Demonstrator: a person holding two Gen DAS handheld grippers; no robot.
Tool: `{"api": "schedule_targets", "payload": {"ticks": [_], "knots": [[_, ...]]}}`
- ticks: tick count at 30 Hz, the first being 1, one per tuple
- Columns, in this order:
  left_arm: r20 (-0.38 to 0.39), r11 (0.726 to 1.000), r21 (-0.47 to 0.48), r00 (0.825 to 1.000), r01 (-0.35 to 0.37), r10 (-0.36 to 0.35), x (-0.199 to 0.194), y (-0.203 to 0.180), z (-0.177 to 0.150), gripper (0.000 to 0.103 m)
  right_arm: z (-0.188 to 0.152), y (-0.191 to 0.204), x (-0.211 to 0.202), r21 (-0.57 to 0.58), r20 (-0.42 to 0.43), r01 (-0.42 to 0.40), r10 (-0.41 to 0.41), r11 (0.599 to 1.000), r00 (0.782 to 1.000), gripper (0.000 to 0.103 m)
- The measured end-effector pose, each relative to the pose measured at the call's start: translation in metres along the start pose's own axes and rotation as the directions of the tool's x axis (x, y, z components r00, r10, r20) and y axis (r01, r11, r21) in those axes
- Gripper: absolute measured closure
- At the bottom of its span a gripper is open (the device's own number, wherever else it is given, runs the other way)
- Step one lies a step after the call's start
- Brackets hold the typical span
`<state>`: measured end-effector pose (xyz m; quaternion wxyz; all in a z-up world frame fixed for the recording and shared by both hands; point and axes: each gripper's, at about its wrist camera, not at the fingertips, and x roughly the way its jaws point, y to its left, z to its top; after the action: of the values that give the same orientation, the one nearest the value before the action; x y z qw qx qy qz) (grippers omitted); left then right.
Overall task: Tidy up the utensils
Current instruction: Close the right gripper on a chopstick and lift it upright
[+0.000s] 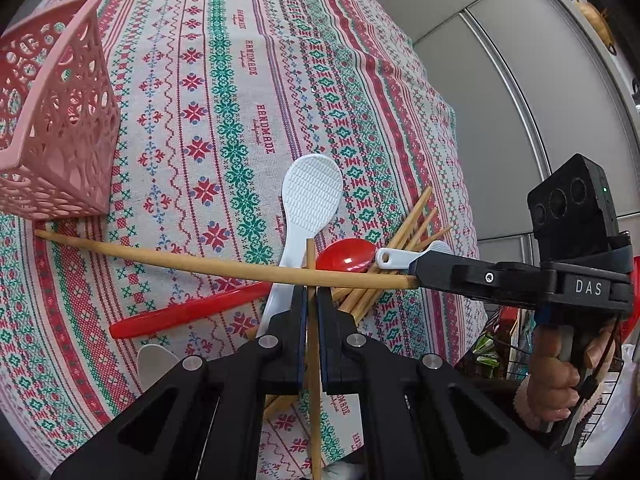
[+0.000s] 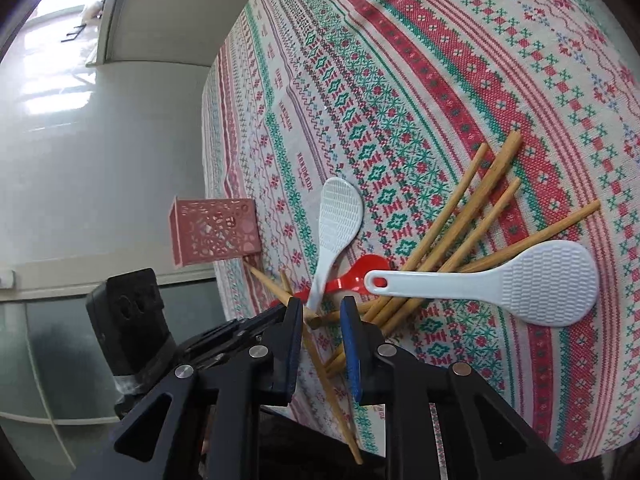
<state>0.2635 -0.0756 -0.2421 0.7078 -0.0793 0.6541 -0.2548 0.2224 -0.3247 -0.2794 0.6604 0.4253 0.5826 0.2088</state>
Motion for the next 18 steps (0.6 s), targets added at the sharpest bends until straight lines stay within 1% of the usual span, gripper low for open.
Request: {"api": "schedule_targets", "payload": {"ticks": [5,6,7,8,11,14,18], "knots": [[-0.001,1.0,-0.002,1.0,0.003,-0.003,0.001,-0.001,0.001,0.098,-0.001,0.005,0.011,-0.01,-0.009,-0.026,0.026,1.0,1.0,0.082],[-0.001,1.0,-0.002,1.0,0.004,-0.004,0.001,-0.001,0.001,0.098,-0.001,0.006,0.013,-0.011,-0.009,-0.039,0.039,0.999,0.999,0.091],[-0.001,1.0,-0.002,1.0,0.004,-0.004,0.001,-0.001,0.001,0.098,-0.001,0.006,0.013,-0.009,-0.004,-0.056,0.056,0.998,0.998,0.092],[0.0,1.0,-0.003,1.0,0.003,-0.003,0.001,-0.001,0.001,0.098,-0.001,0.007,0.011,-0.013,0.008,-0.055,0.055,0.998,0.998,0.092],[0.002,1.0,-0.004,1.0,0.008,-0.008,-0.002,0.0,0.0,0.098,-0.002,0.011,-0.005,-0.042,0.062,-0.036,0.038,0.998,0.997,0.092],[0.0,1.0,-0.002,1.0,0.004,-0.004,-0.005,0.0,-0.004,0.098,-0.003,0.01,-0.025,-0.046,0.098,-0.018,0.023,0.999,0.995,0.093],[0.0,1.0,0.014,1.0,-0.016,0.016,-0.009,-0.001,-0.012,0.098,-0.005,-0.006,-0.049,-0.024,0.13,0.042,-0.038,0.999,0.991,0.092]]}}
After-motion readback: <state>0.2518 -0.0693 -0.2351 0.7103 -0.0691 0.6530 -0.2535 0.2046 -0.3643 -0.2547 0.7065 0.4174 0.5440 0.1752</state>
